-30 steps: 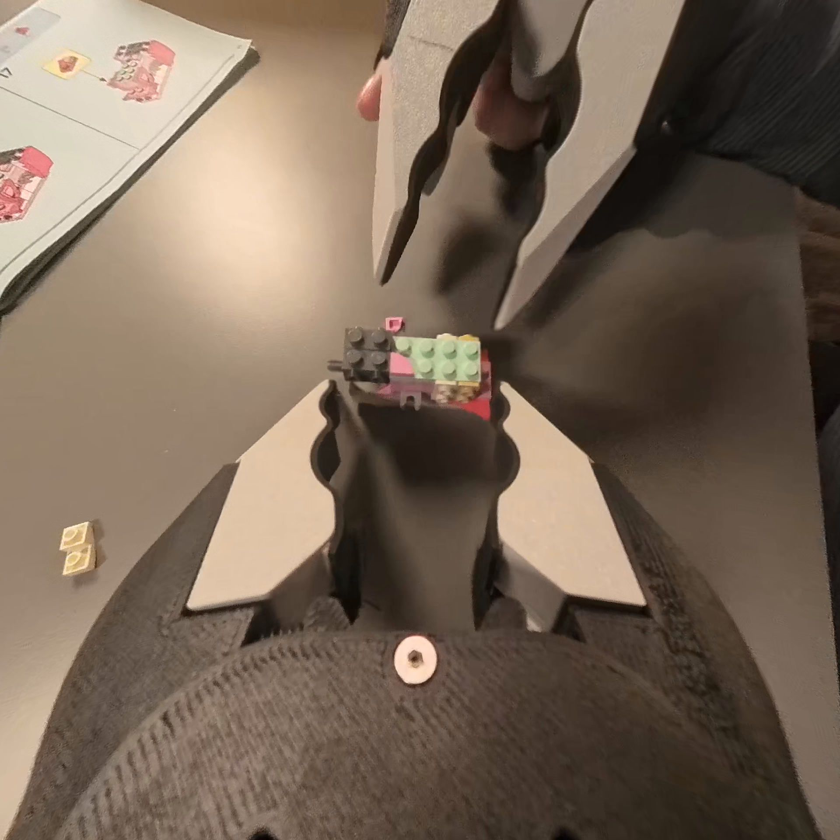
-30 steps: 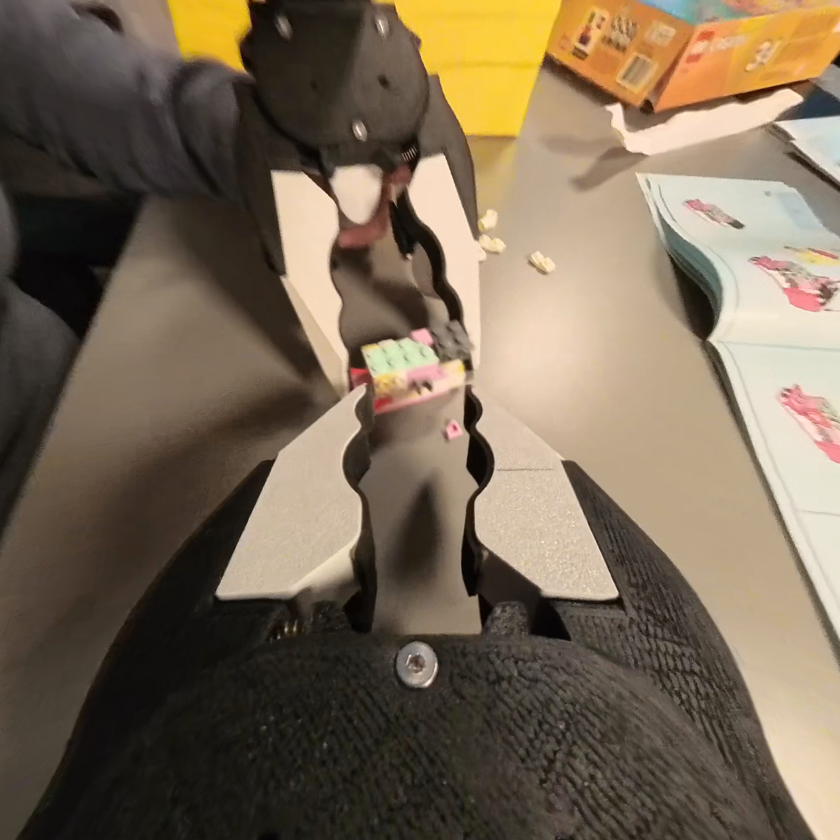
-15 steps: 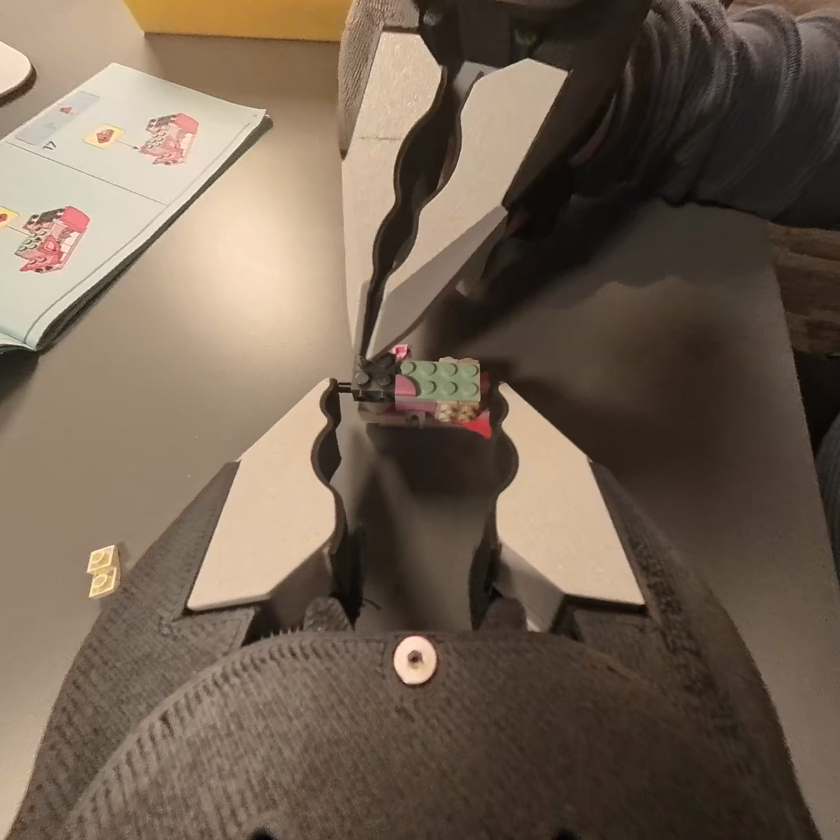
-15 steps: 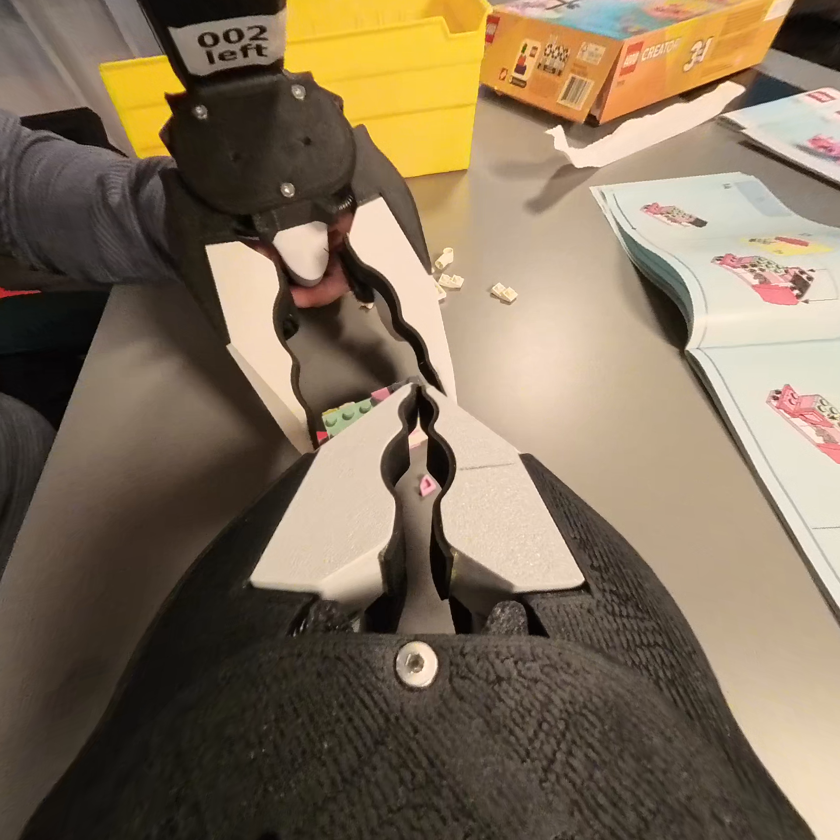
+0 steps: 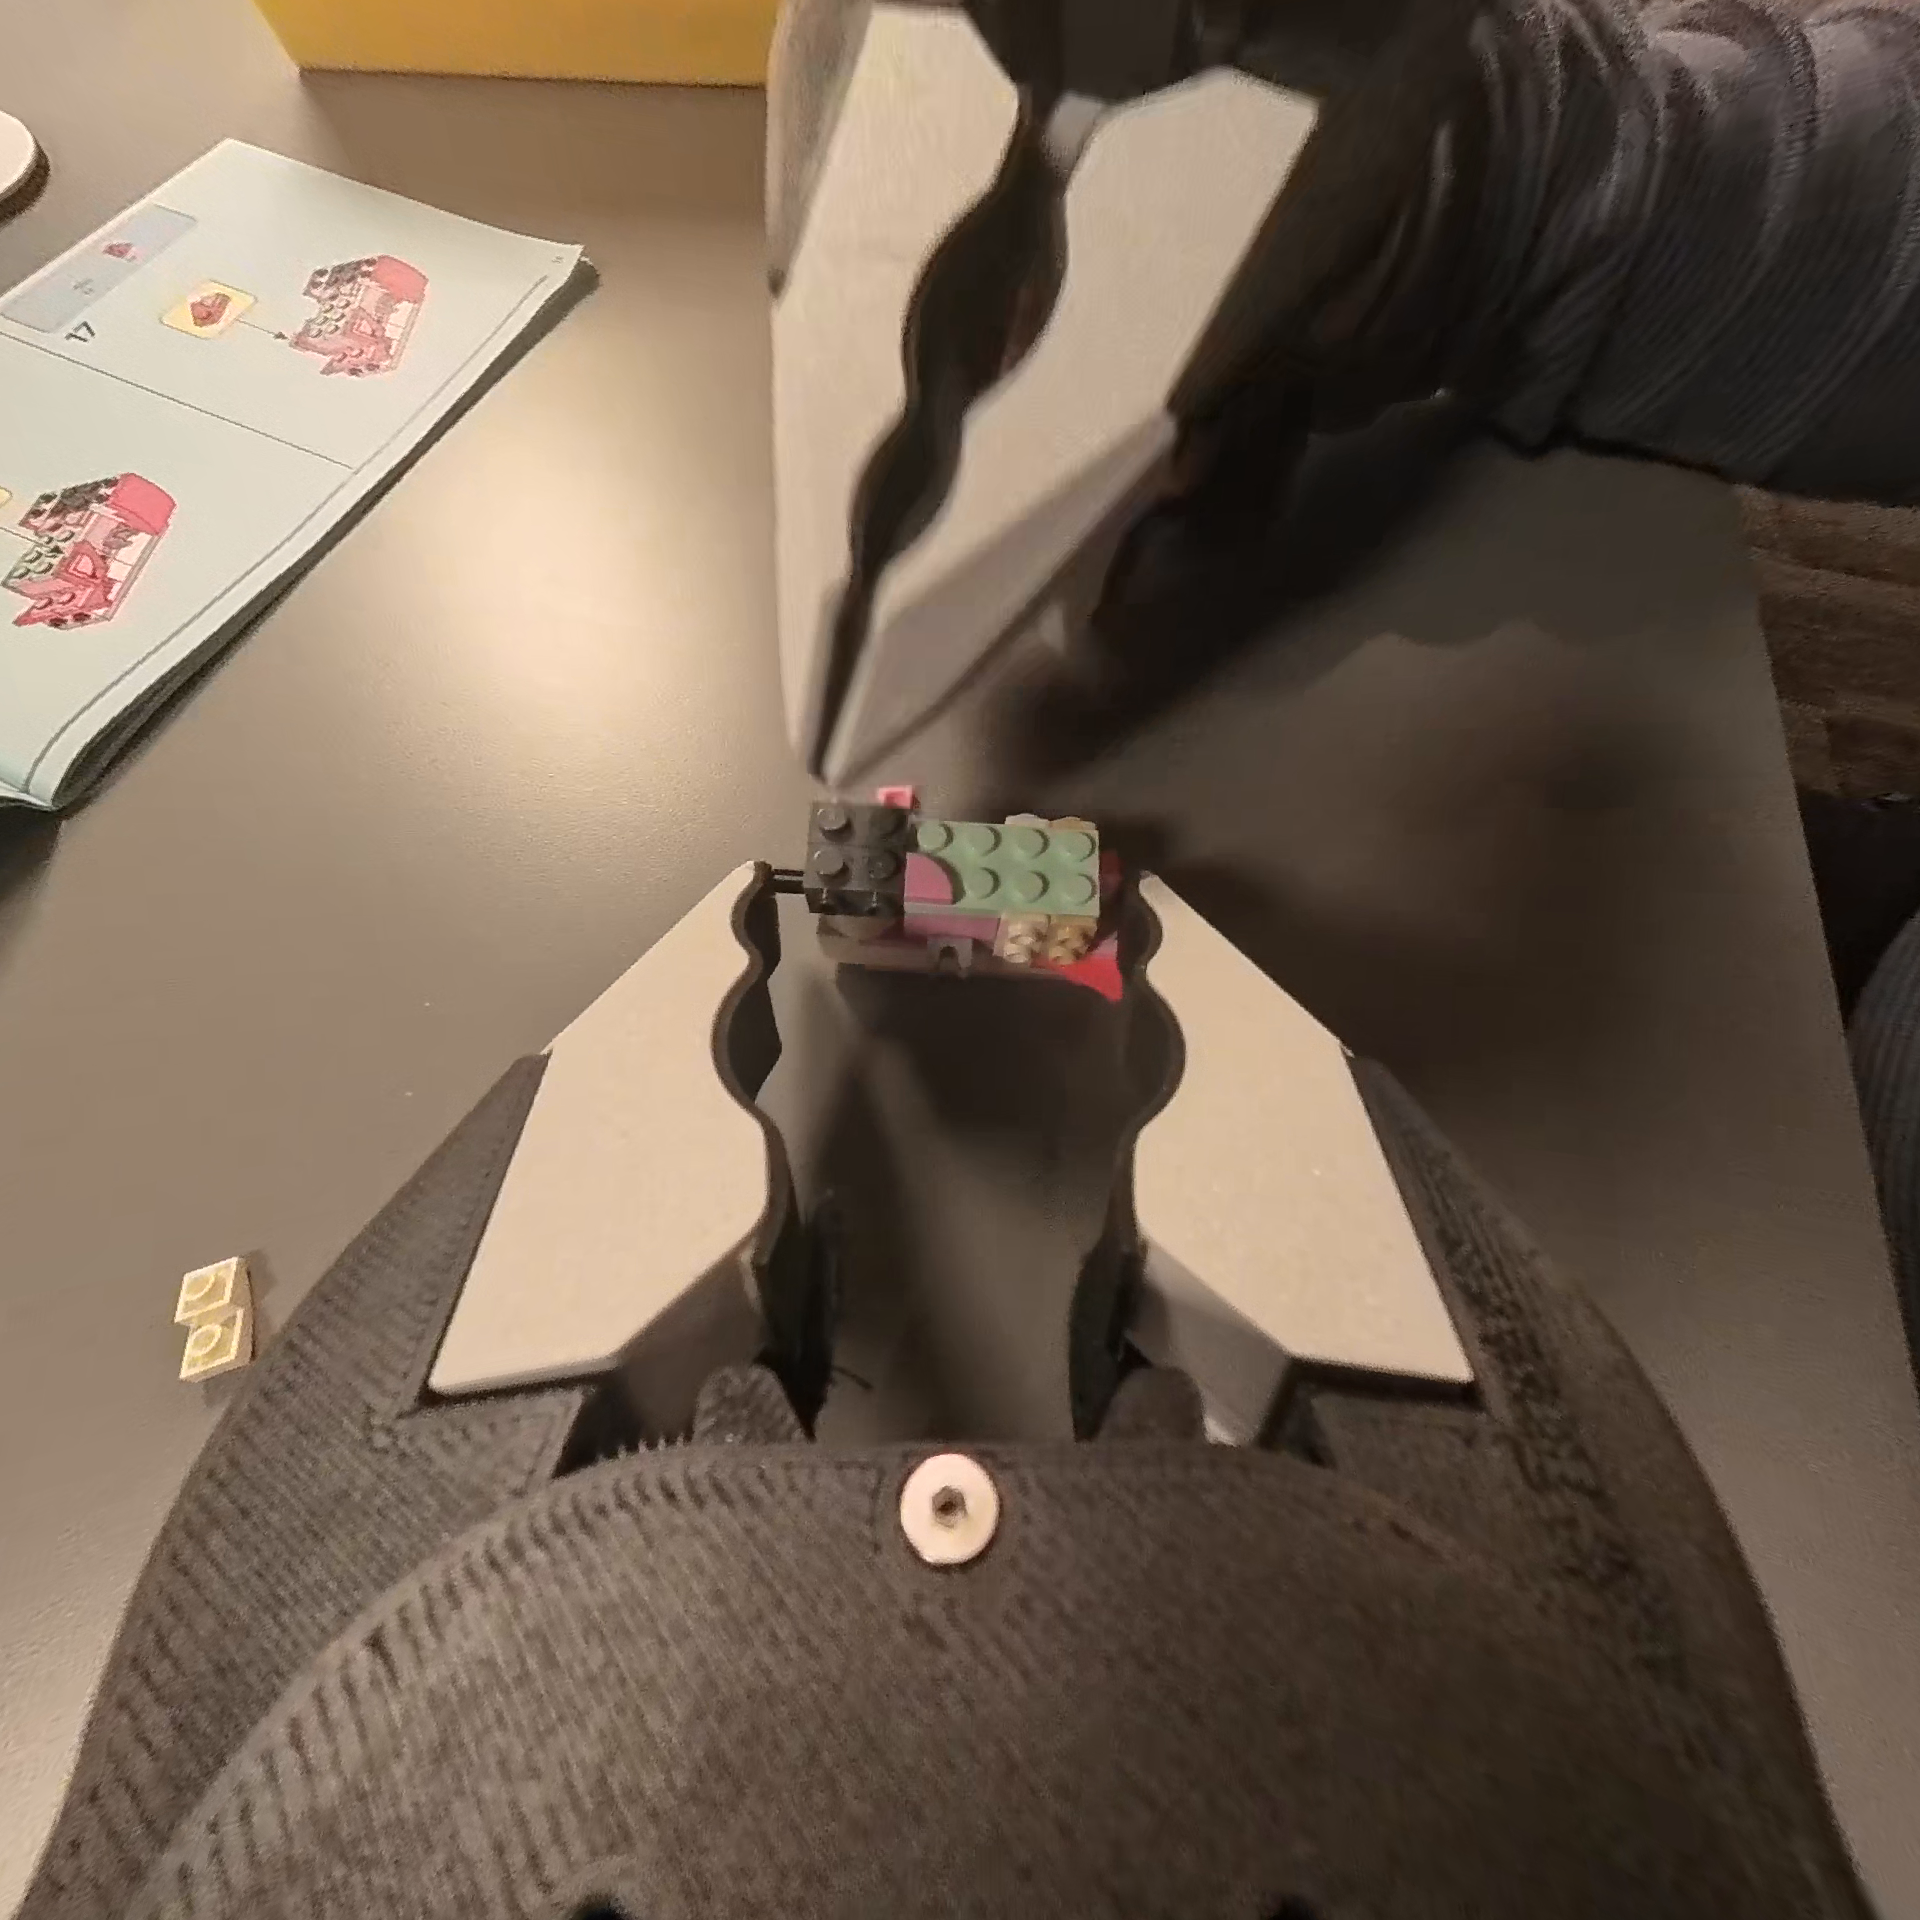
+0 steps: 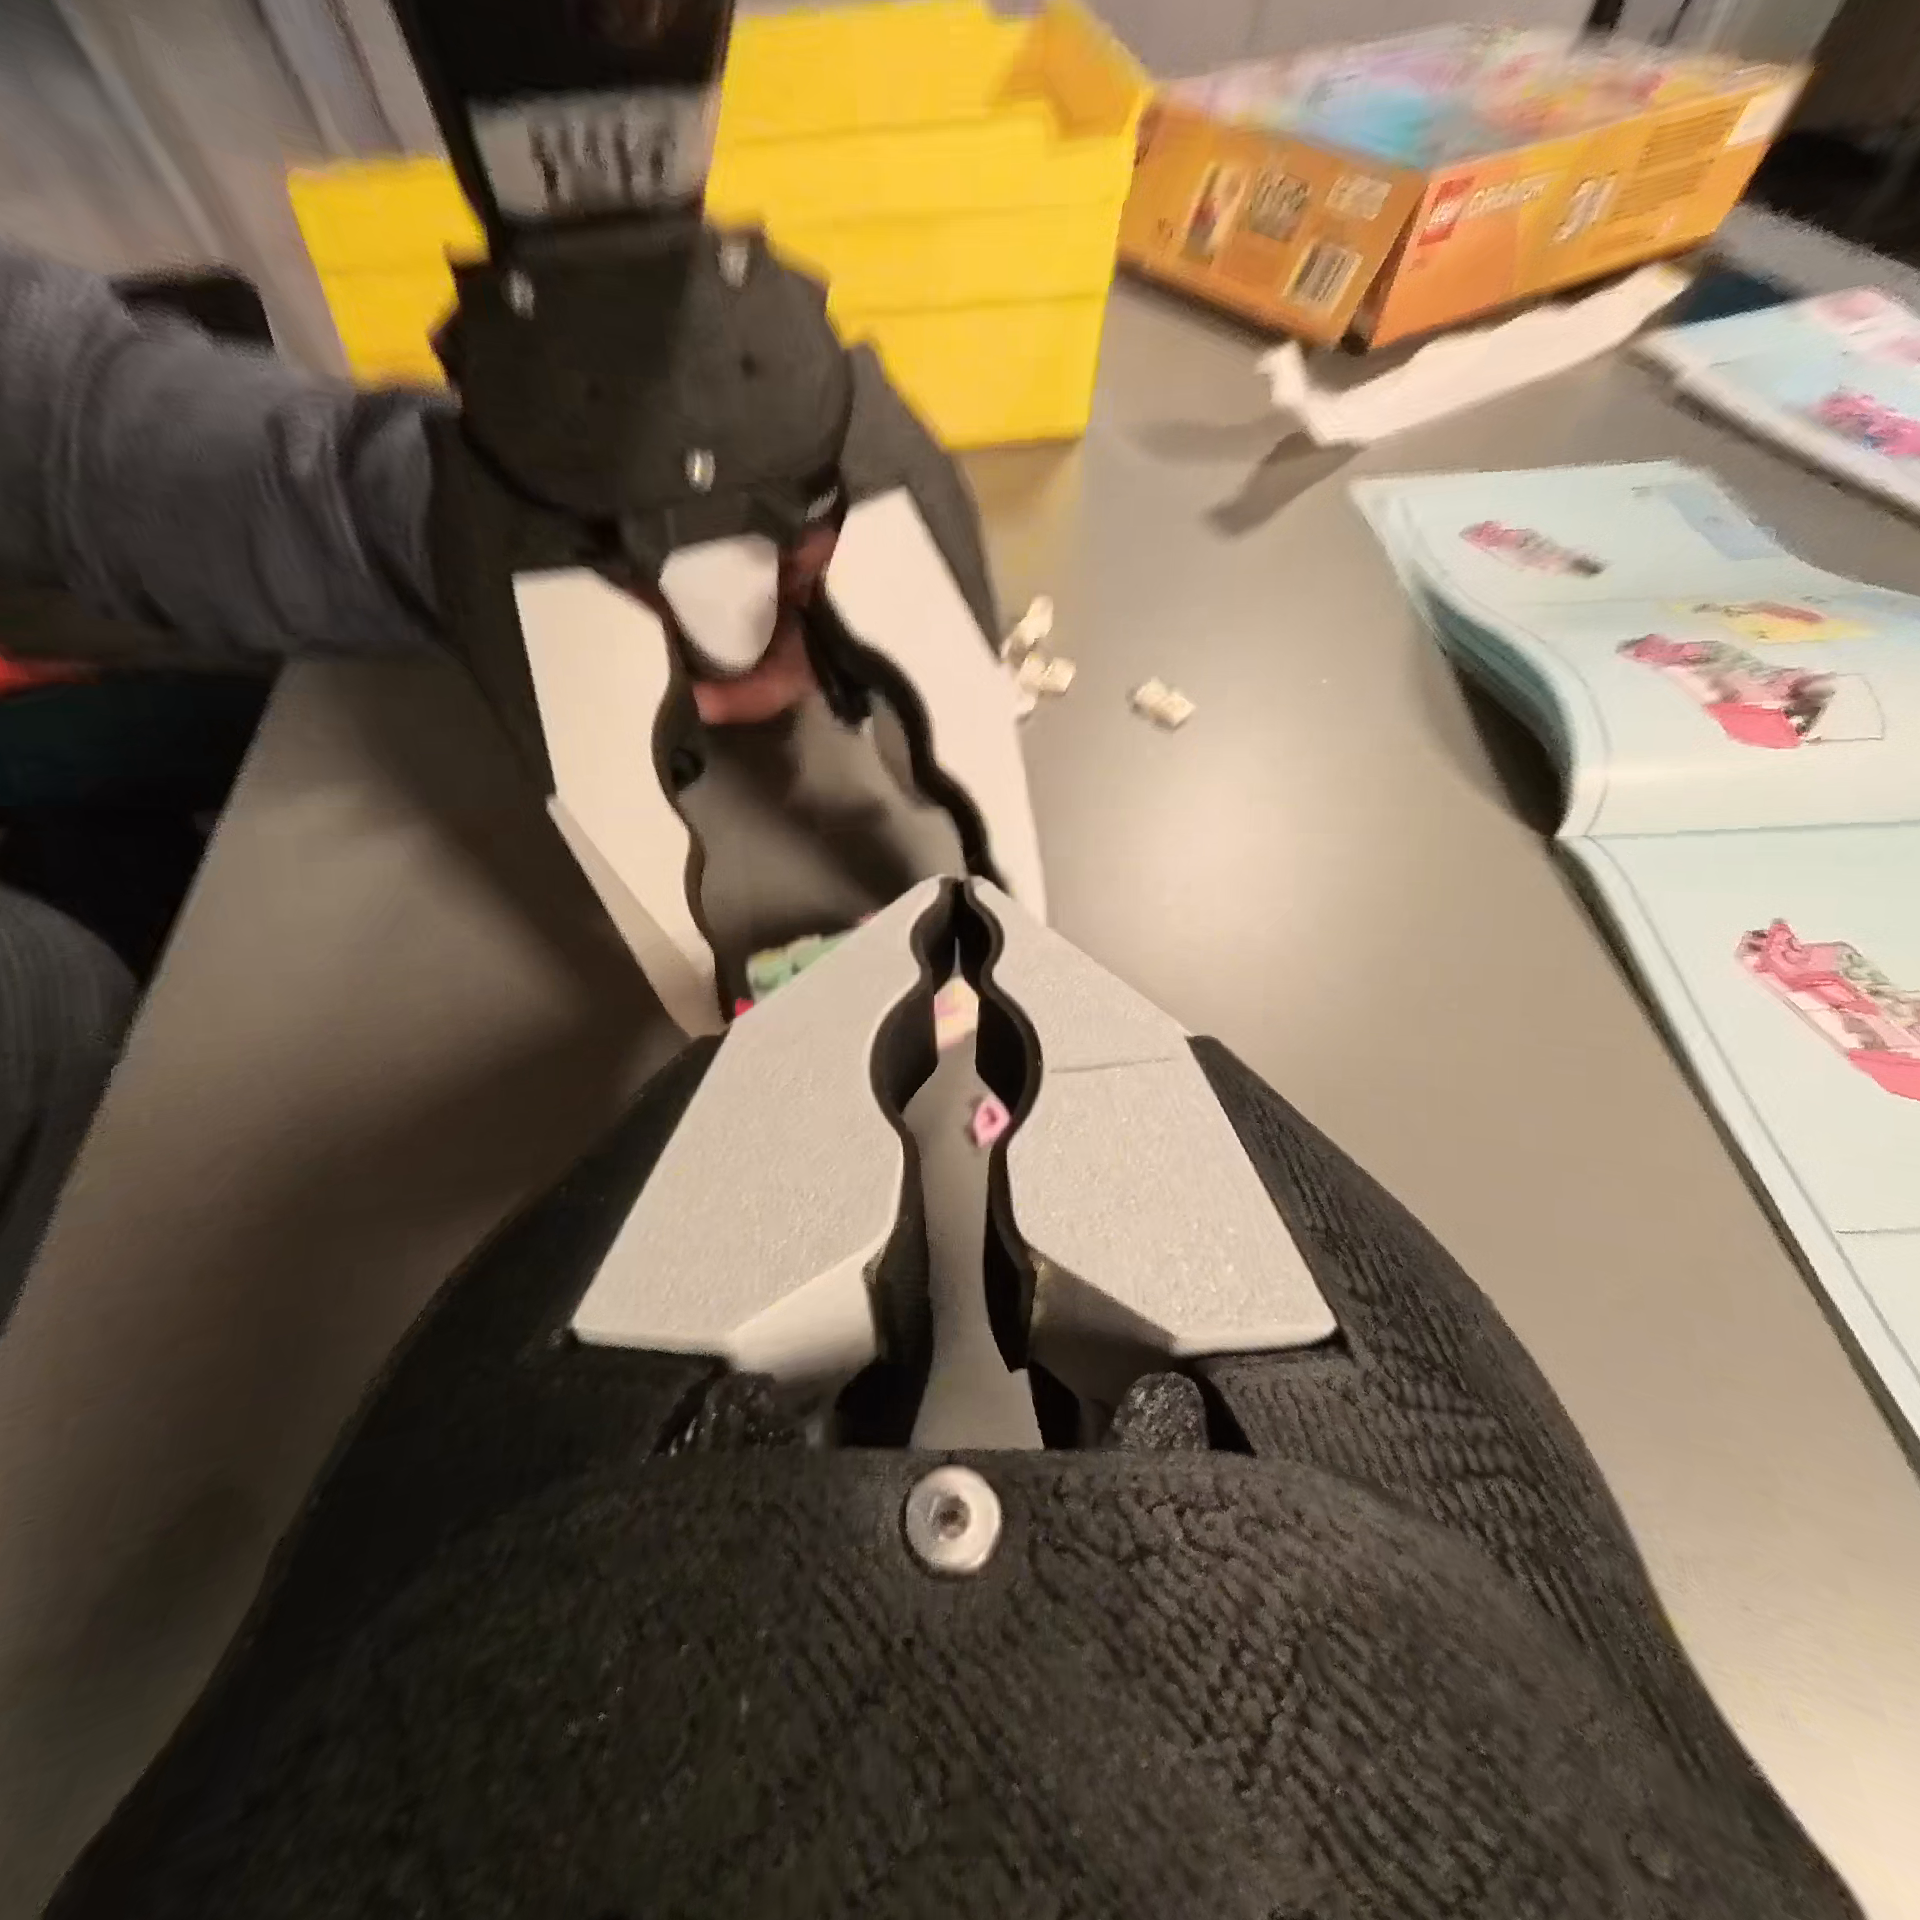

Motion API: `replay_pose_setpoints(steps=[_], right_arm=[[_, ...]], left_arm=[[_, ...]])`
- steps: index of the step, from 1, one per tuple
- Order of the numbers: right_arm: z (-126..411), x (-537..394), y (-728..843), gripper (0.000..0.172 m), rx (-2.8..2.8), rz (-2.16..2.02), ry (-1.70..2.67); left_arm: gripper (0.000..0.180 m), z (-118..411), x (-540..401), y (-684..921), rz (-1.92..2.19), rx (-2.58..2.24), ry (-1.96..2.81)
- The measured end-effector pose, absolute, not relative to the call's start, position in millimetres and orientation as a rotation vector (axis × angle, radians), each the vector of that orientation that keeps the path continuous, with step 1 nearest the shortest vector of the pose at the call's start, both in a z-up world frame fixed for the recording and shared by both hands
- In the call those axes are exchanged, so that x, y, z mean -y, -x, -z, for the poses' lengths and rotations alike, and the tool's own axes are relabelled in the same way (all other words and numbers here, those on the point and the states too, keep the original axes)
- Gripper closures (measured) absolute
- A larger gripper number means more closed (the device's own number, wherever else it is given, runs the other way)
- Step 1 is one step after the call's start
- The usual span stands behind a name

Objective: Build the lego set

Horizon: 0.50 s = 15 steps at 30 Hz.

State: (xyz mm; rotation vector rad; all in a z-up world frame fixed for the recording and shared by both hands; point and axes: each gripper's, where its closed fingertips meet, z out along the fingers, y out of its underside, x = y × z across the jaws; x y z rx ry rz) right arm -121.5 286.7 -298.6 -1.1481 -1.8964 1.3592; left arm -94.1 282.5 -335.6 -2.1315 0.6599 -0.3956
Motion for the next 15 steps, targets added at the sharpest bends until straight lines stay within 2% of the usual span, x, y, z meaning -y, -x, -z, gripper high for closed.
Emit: replay_pose_setpoints(steps=[1,4,7,9,15], right_arm=[[291.4,-292.9,121.5,0.172,1.838,-1.388,1.152],[291.6,-305.3,113.9,0.172,1.834,-1.305,1.096],[308.2,-307.7,105.8,0.151,1.94,-1.226,1.128],[317.7,-307.3,103.6,0.143,1.996,-1.206,1.182],[332.7,-303.6,100.6,0.148,2.088,-1.129,1.218]], left_arm=[[0.115,335.6,-282.5,94.1,0.396,-0.66,2.132],[0.115,335.6,-282.5,94.2,0.399,-0.659,2.132],[0.115,335.4,-282.3,94.1,0.404,-0.658,2.132],[0.115,335.3,-281.9,93.9,0.408,-0.66,2.131],[0.115,337.2,-279.7,92.6,0.45,-0.659,2.15]])
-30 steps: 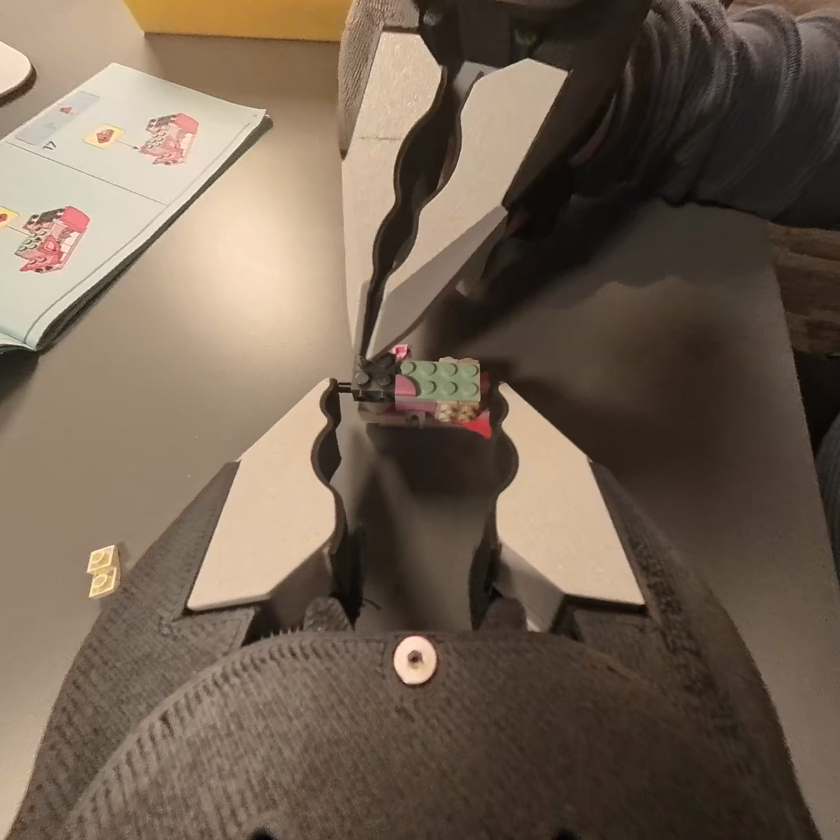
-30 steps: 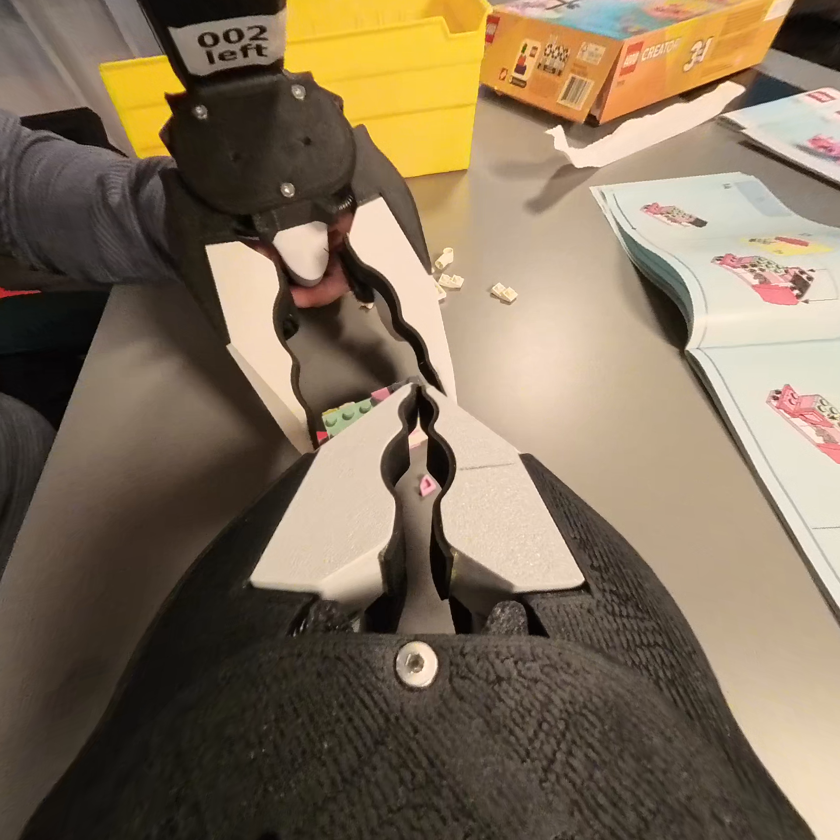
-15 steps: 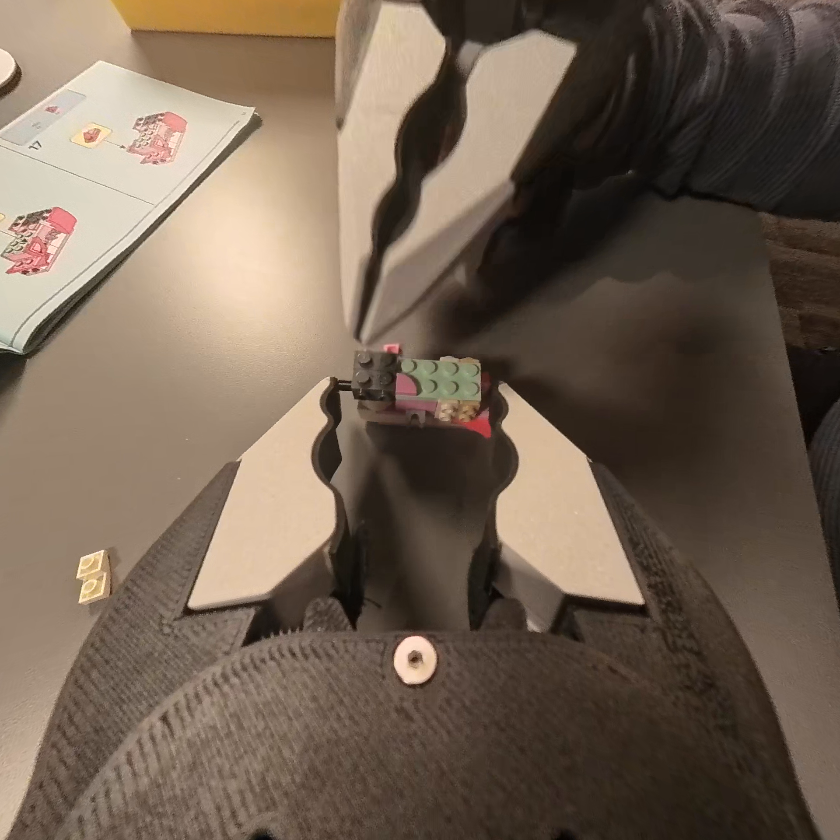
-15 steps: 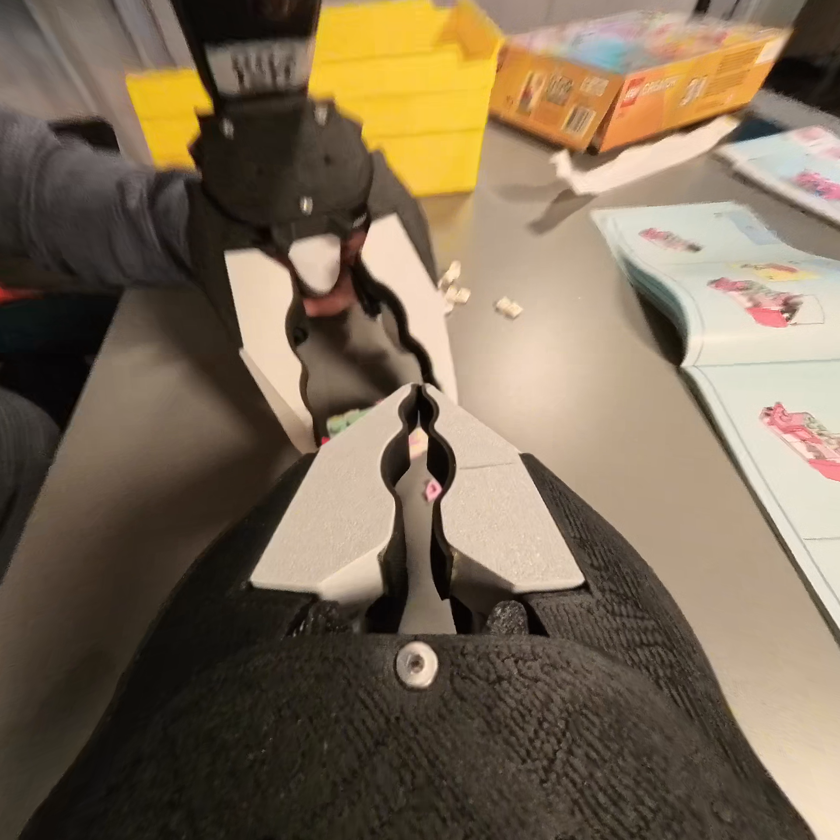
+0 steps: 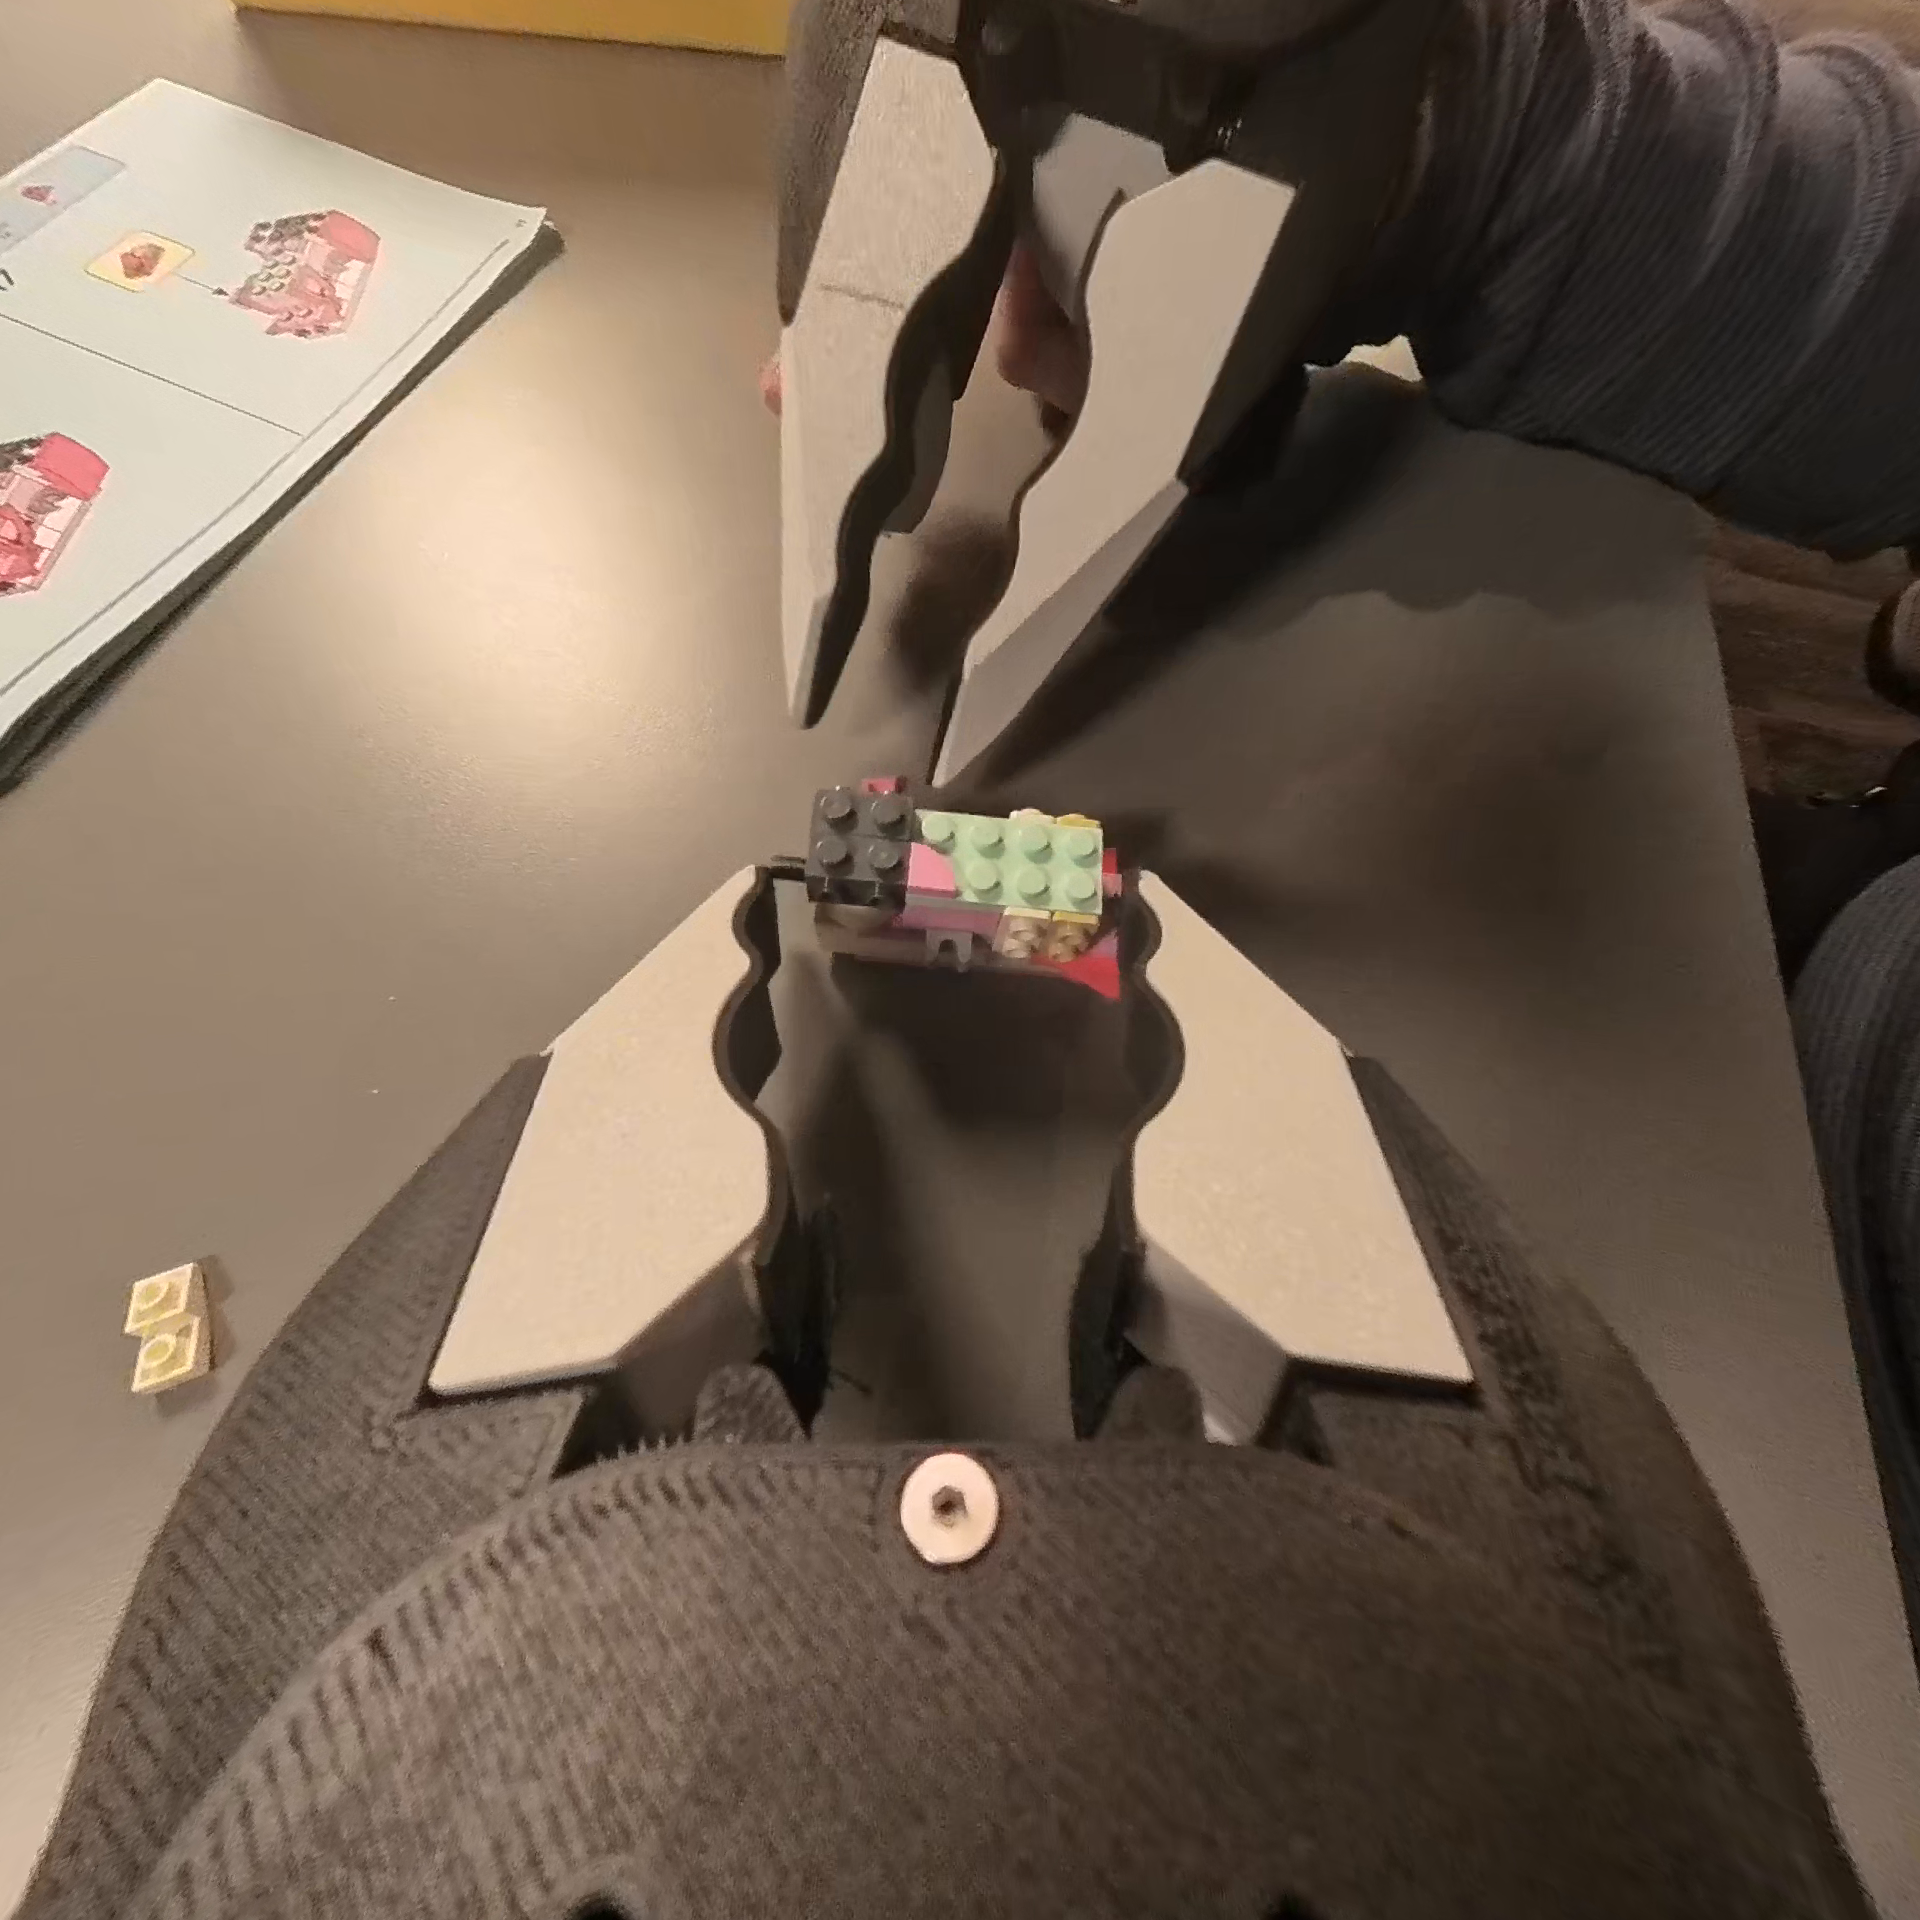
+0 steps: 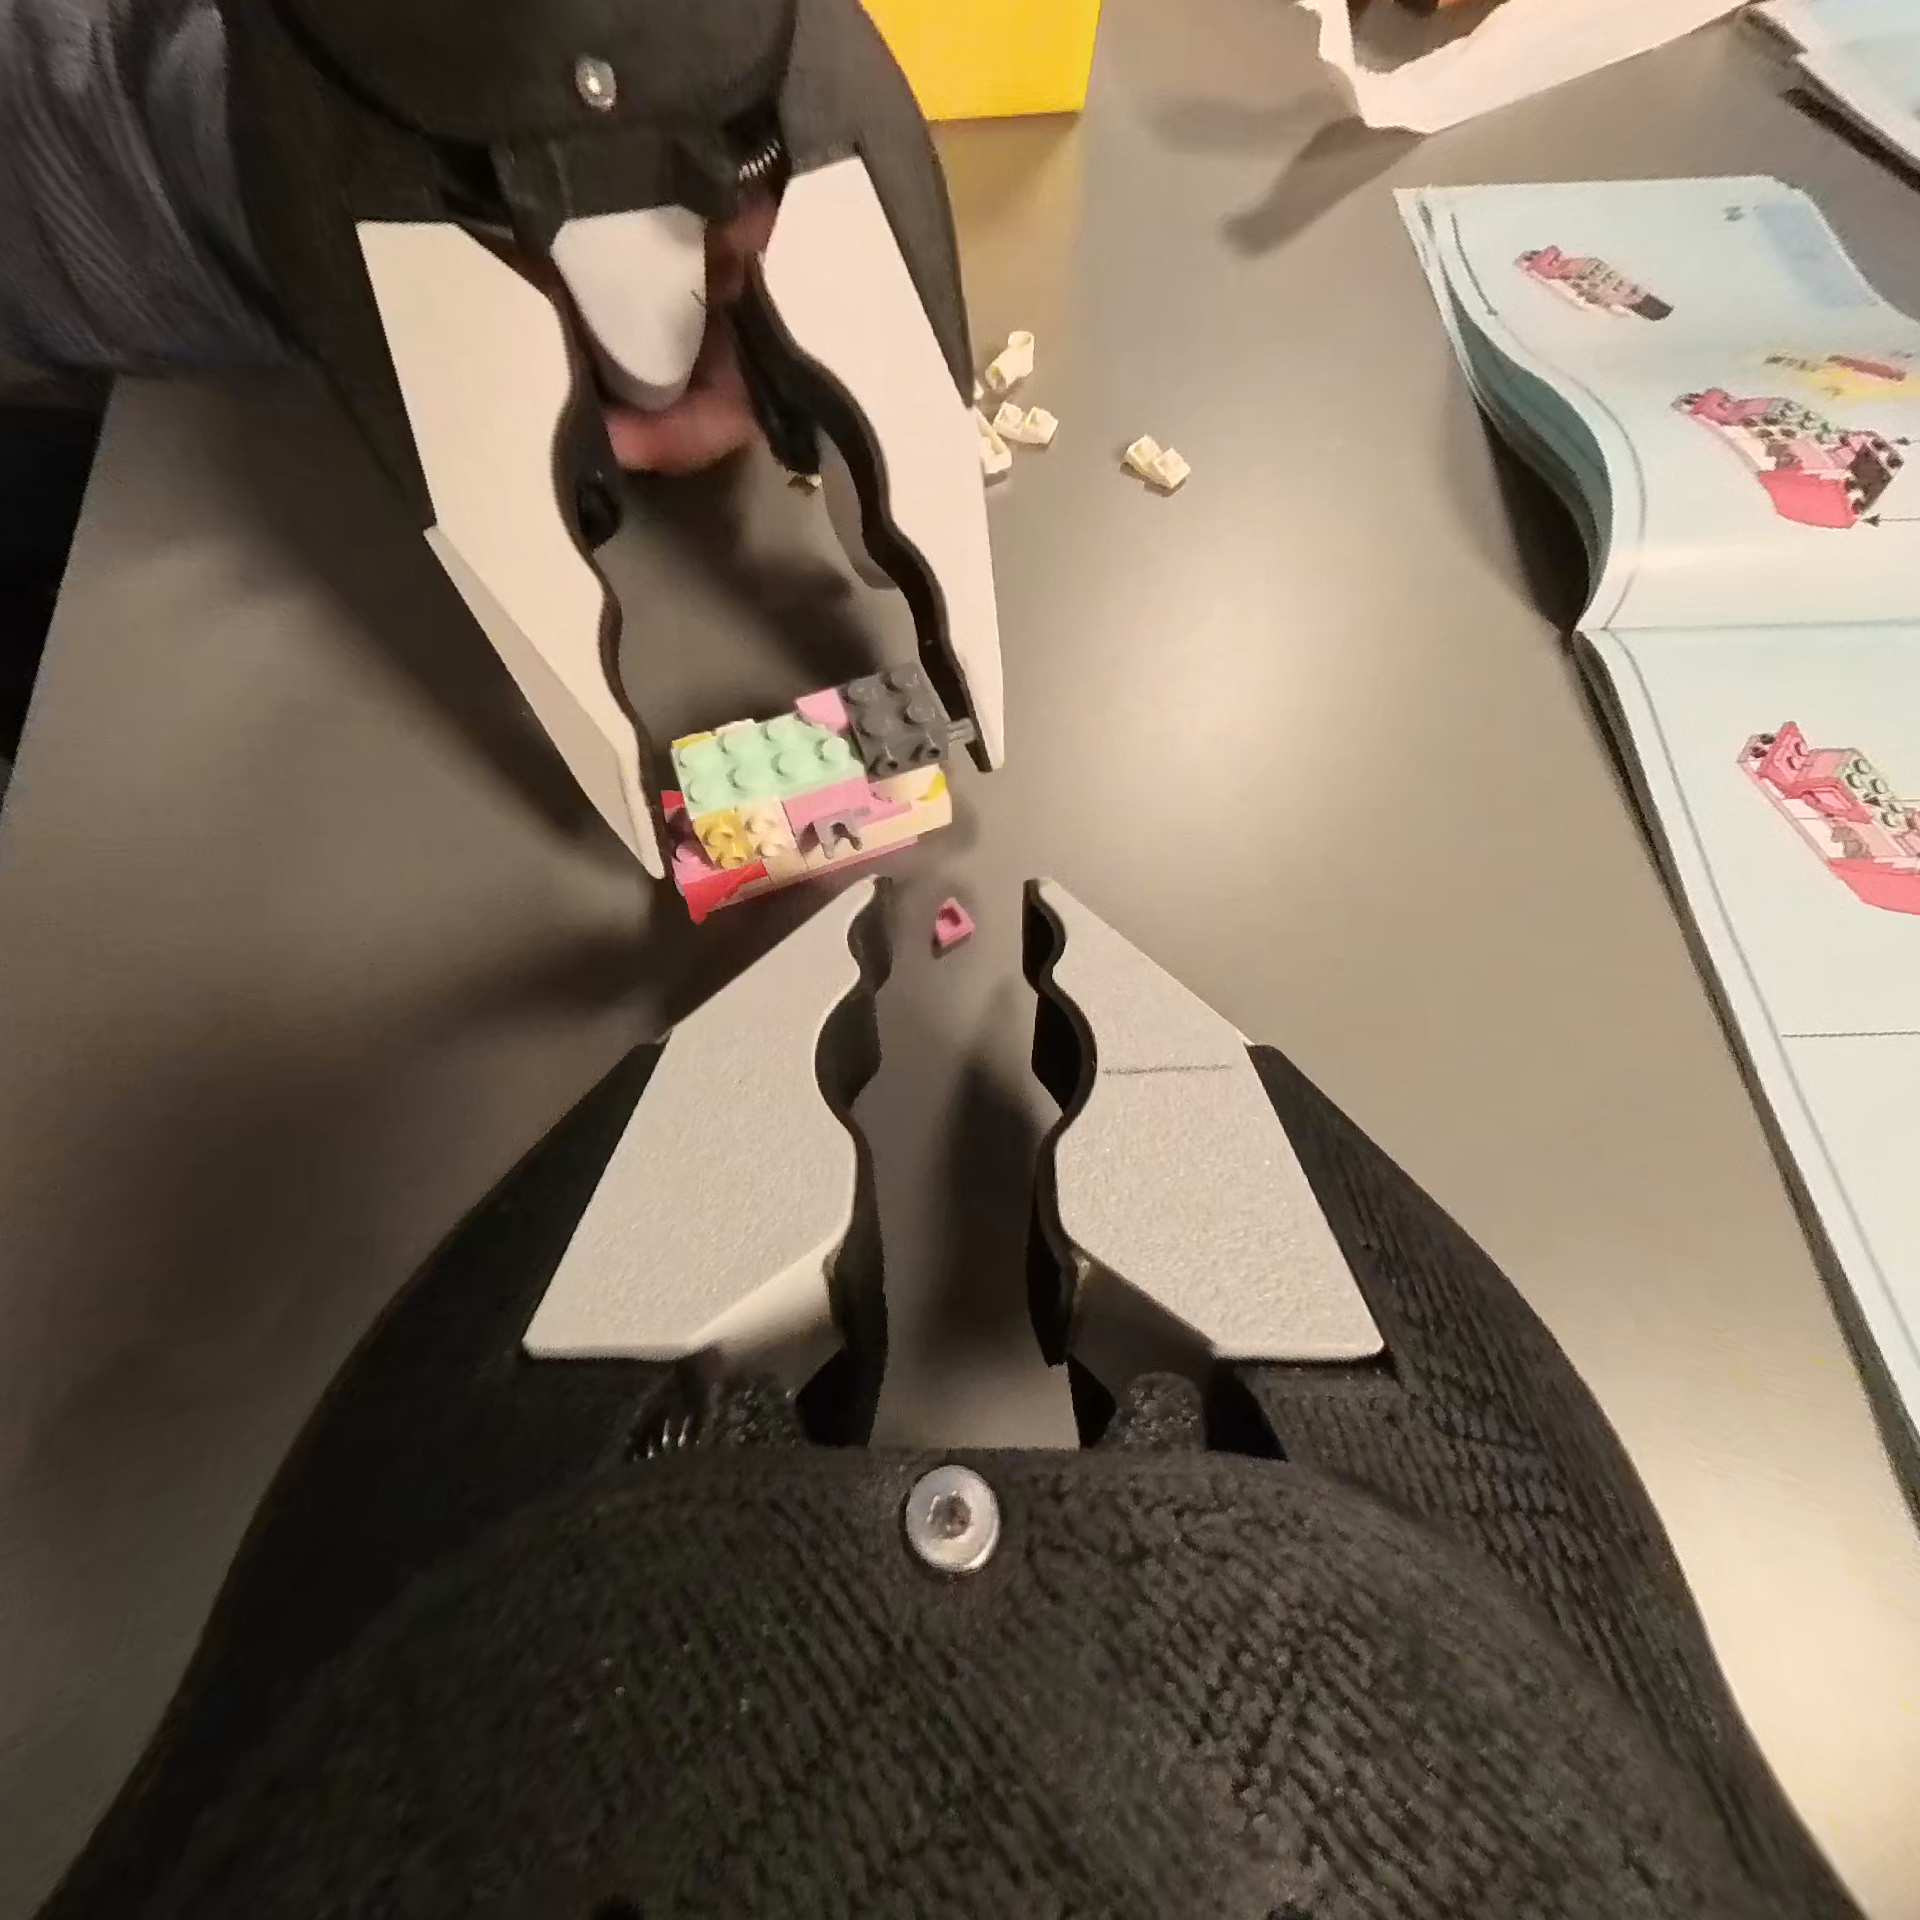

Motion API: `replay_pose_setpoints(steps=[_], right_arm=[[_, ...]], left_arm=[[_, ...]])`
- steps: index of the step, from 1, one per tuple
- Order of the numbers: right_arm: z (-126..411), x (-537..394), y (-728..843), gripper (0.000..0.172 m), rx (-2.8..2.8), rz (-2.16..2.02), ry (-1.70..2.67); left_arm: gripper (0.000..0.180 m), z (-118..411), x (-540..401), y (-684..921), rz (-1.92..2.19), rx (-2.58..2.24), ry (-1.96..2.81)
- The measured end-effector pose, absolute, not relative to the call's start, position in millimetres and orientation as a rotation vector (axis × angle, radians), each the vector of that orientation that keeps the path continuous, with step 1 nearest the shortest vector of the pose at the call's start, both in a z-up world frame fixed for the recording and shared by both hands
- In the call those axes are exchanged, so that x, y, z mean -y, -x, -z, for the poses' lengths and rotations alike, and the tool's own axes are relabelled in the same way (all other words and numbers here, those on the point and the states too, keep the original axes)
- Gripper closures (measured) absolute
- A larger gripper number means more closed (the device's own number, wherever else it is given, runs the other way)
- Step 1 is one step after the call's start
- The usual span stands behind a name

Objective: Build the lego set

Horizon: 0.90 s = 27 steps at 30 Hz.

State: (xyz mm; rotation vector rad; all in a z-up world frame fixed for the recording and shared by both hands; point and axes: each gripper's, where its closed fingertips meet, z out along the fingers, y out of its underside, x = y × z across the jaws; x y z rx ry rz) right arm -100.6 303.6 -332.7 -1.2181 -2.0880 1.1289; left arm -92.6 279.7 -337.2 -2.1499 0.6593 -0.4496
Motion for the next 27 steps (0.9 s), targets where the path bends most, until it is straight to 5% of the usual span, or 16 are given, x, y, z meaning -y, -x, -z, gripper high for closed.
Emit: replay_pose_setpoints(steps=[7,14,16,27], right_arm=[[317.4,-280.8,93.6,0.137,2.106,-1.296,1.08],[297.5,-266.0,93.8,0.072,2.042,-1.11,0.736],[289.7,-258.8,95.3,0.066,2.015,-0.99,0.614],[288.6,-236.7,93.3,0.12,1.981,-0.773,0.322]], left_arm=[[0.116,335.9,-277.9,90.5,0.463,-0.678,2.138],[0.116,300.5,-261.3,78.4,0.906,-0.637,1.962],[0.117,291.4,-251.4,74.7,1.099,-0.627,1.918],[0.117,274.0,-229.0,65.3,1.56,-0.584,1.818]])
